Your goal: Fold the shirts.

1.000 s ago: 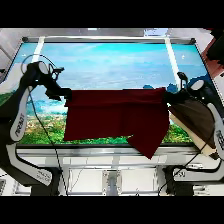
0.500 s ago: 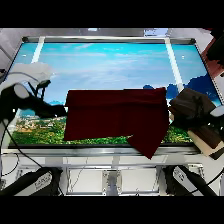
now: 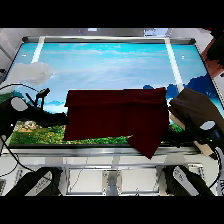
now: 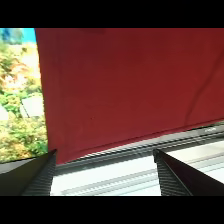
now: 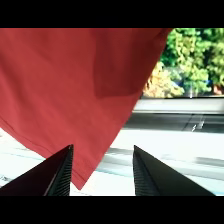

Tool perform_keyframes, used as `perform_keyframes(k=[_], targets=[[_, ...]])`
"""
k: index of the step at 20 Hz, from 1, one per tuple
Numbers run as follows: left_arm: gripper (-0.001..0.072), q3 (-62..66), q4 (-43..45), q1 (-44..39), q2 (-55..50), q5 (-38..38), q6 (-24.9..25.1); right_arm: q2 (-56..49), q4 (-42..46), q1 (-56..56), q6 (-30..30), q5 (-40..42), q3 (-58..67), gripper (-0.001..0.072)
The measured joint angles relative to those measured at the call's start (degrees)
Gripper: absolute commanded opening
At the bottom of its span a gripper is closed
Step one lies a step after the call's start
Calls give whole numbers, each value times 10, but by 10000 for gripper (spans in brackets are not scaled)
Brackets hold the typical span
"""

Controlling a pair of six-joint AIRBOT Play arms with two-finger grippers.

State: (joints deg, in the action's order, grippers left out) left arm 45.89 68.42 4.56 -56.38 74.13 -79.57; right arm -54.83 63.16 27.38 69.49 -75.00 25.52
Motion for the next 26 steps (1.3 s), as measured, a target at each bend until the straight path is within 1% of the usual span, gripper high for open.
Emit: perform_keyframes(k=[7,10,19,20,24,25,26], targets=[[691,-3,-7,0,3,0,0,-7,-7,0,0,4,-10,433],[691,-3,-8,0,3,0,0,-11,-30,0,7,26,-11,424],[692,-3,-8,0,3,1,0,-24,-54,0,28,61,-36,421],[691,-3,-8,0,3,1,0,-27,-57,0,29,63,-38,385],[692,-3,-8,0,3,-2,0,-35,-72,0,30,70,-43,376],[691,-3,-8,0,3,-5,0,-40,-77,0,30,71,-43,338],[691,-3,-8,0,3,-7,0,-45,-80,0,30,73,-44,226]])
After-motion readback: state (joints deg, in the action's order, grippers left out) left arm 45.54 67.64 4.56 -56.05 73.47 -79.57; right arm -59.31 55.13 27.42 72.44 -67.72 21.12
